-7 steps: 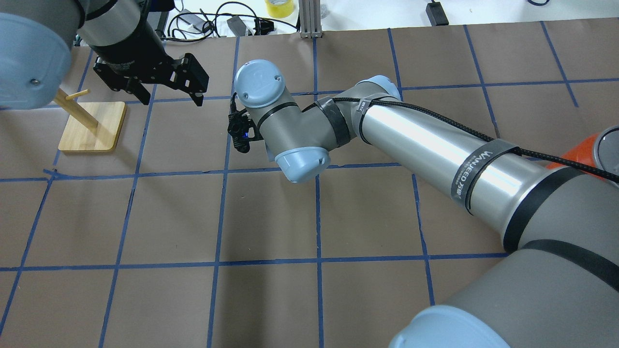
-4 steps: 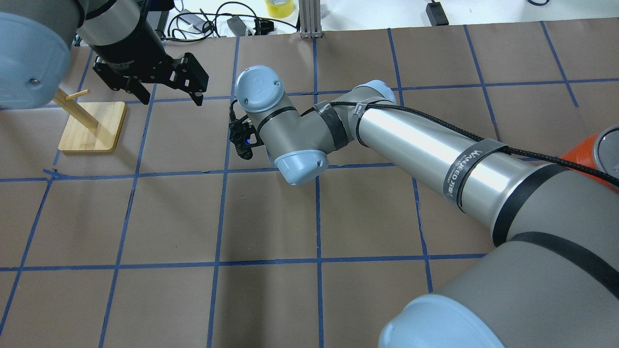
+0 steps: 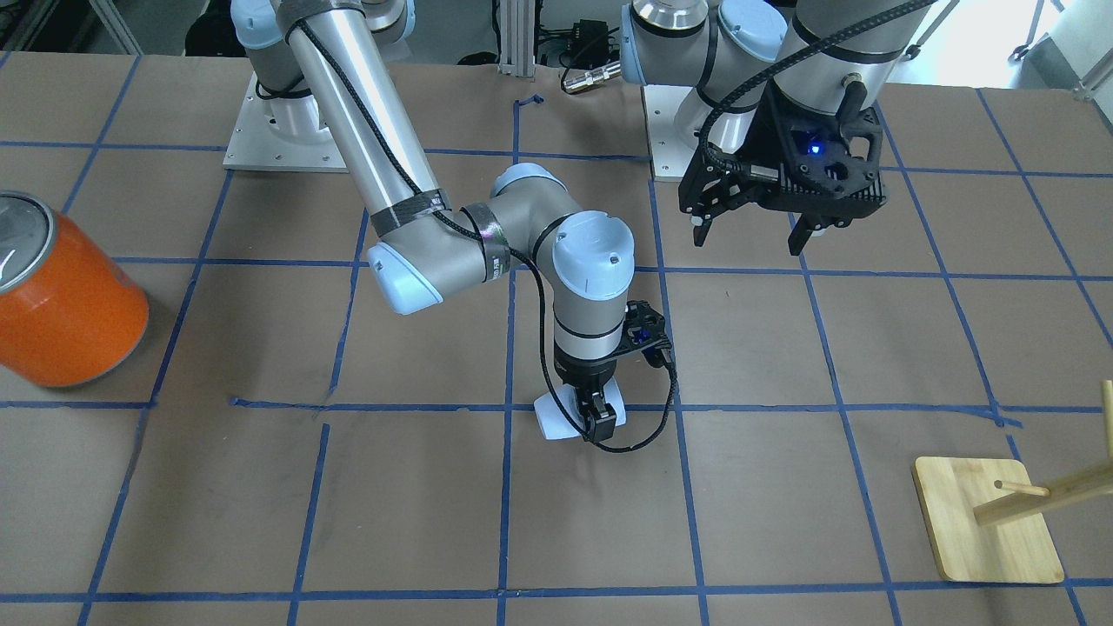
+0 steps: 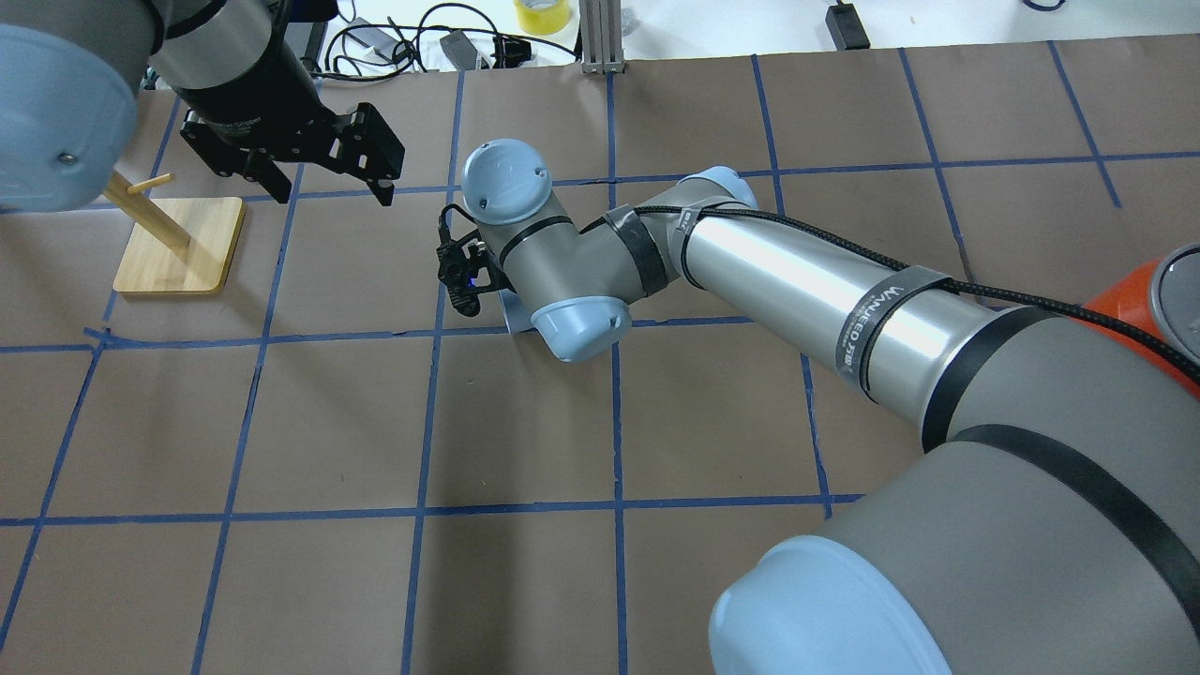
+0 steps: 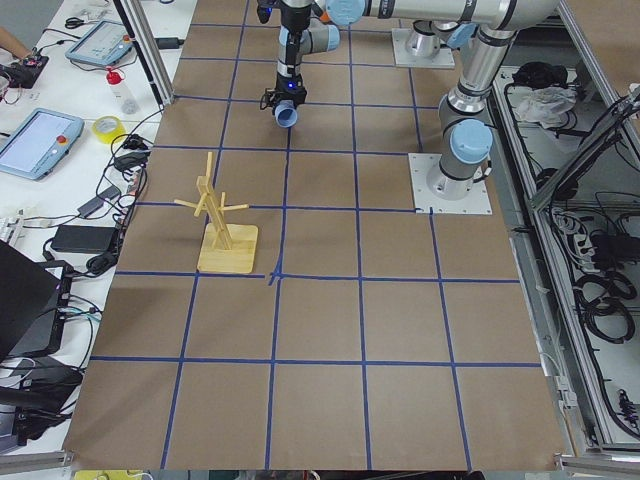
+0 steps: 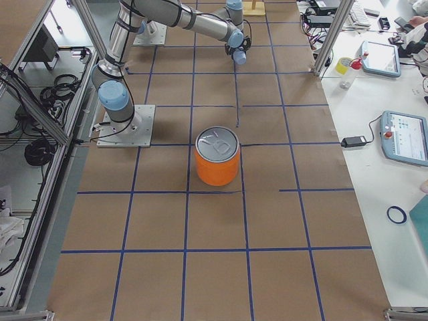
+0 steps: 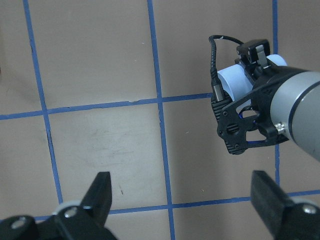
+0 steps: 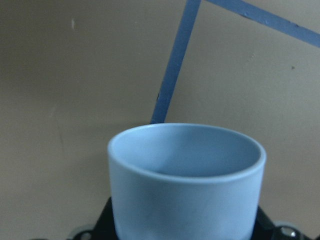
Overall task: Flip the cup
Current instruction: 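Lower the cup and release it on its side with the right gripper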
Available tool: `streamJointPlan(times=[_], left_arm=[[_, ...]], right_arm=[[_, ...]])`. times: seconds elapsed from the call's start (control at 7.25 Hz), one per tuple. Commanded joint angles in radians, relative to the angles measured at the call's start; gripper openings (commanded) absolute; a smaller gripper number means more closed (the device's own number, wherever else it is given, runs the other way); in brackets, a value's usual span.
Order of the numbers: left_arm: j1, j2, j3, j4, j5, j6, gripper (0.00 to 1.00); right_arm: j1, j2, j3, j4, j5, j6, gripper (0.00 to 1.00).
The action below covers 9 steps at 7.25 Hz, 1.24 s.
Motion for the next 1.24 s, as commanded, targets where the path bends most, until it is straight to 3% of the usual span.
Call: streamJointPlan(times=[0.0,0.55,0.83,1.1], left_arm=[[0.000,0.000,0.001,0.001,0.000,0.001,1.00],[0.000,0.000,0.001,-0.001,0.000,0.001,1.00],[0.000,0.000,0.000,0.001,0.000,0.000,1.00],[0.000,0.000,0.001,0.001,0.002,0.001,1.00]], right_arm=[[-0.002,0.006,-0.001,-0.001,0.005,0.005,0.63],[-0.012,0.027,-0.013,-0.003,0.007,0.016,0.75],[-0.012,0.024,-0.039,0.002,0.005,0.060,0.99],[-0.019,0.012,-0.043,0.006,0.001,0.071,0.99]])
